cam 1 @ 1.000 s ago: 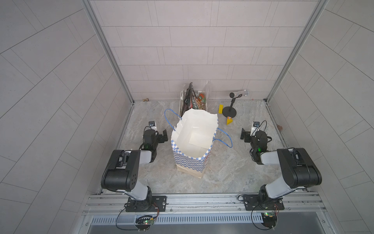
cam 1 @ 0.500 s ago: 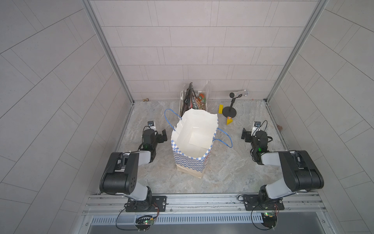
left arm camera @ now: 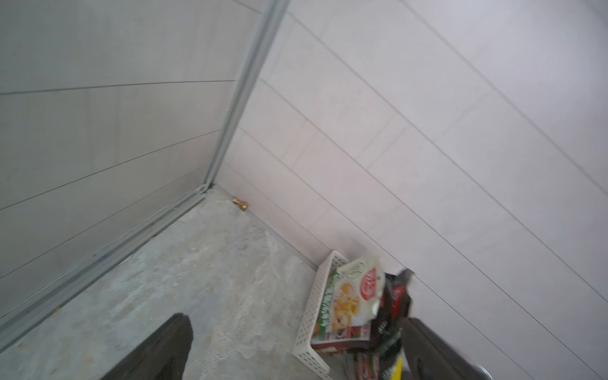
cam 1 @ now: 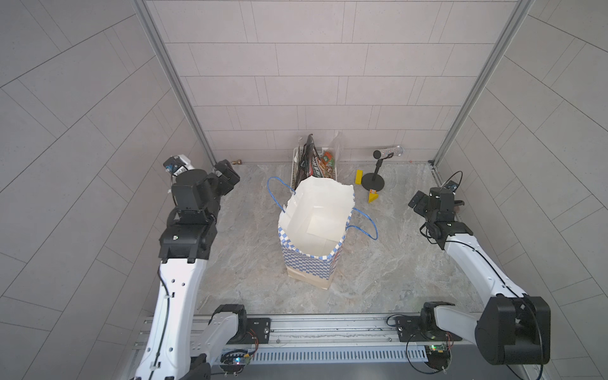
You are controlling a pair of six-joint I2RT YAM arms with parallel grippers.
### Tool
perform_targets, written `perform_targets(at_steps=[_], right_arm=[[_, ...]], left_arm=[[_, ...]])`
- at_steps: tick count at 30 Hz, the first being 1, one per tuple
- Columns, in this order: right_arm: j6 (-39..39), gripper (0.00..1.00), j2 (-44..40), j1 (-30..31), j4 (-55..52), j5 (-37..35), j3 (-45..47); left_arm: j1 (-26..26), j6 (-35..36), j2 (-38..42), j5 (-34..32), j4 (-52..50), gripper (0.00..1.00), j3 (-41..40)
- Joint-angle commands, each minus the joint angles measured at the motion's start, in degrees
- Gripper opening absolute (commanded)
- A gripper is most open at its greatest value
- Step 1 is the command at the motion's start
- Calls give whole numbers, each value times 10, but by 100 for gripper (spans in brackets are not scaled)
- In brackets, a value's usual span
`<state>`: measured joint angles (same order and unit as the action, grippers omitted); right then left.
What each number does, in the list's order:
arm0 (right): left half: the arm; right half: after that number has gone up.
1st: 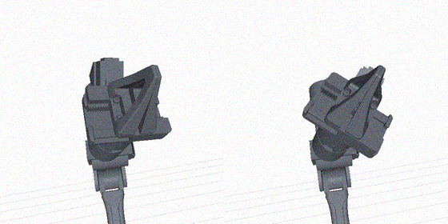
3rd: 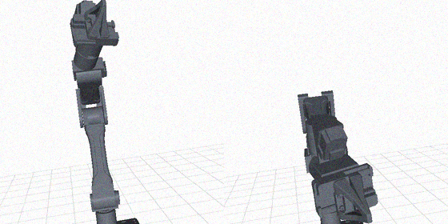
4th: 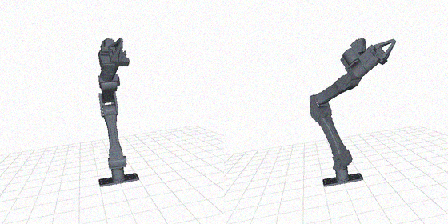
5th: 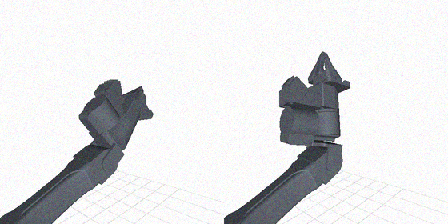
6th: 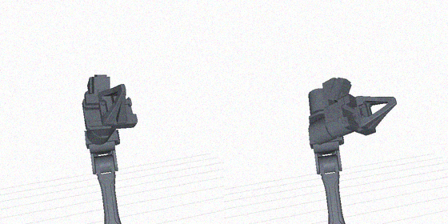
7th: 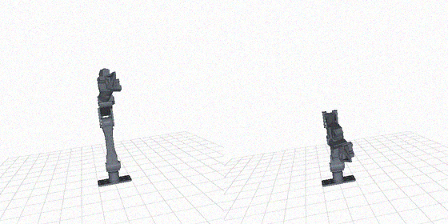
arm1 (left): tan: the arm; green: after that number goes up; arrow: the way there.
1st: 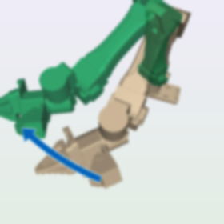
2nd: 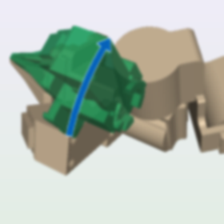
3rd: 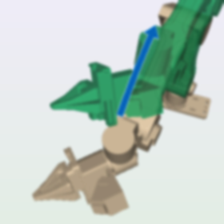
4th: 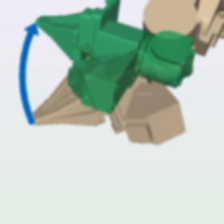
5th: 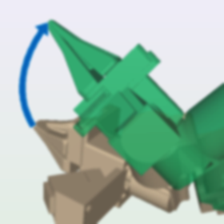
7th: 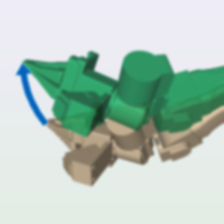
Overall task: Place the condiment packets inside the bag
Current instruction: Pick up the paper bag from the center of the board.
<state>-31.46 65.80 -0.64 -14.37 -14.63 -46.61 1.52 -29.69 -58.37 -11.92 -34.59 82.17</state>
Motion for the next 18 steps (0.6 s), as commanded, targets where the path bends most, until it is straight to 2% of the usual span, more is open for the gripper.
perform_targets(at_steps=[1,4,6,11,14,16,18], right_arm=[[18,98,-26,12,-69,103,-17],[38,98,-30,31,-88,119,-28],[45,98,-30,39,-87,128,-28],[48,99,-16,40,-79,141,-23],[51,99,-7,40,-81,147,-23],[53,99,-4,41,-82,147,-21],[55,99,-4,41,-82,147,-19]], left_arm=[[88,91,-61,196,-202,100,104],[253,152,-85,77,-272,100,158],[313,170,-103,24,-303,100,170],[370,216,-175,-94,-359,100,182],[388,229,-220,-219,-379,100,197],[389,236,-239,-253,-380,100,198],[389,247,-253,-249,-374,100,194]])
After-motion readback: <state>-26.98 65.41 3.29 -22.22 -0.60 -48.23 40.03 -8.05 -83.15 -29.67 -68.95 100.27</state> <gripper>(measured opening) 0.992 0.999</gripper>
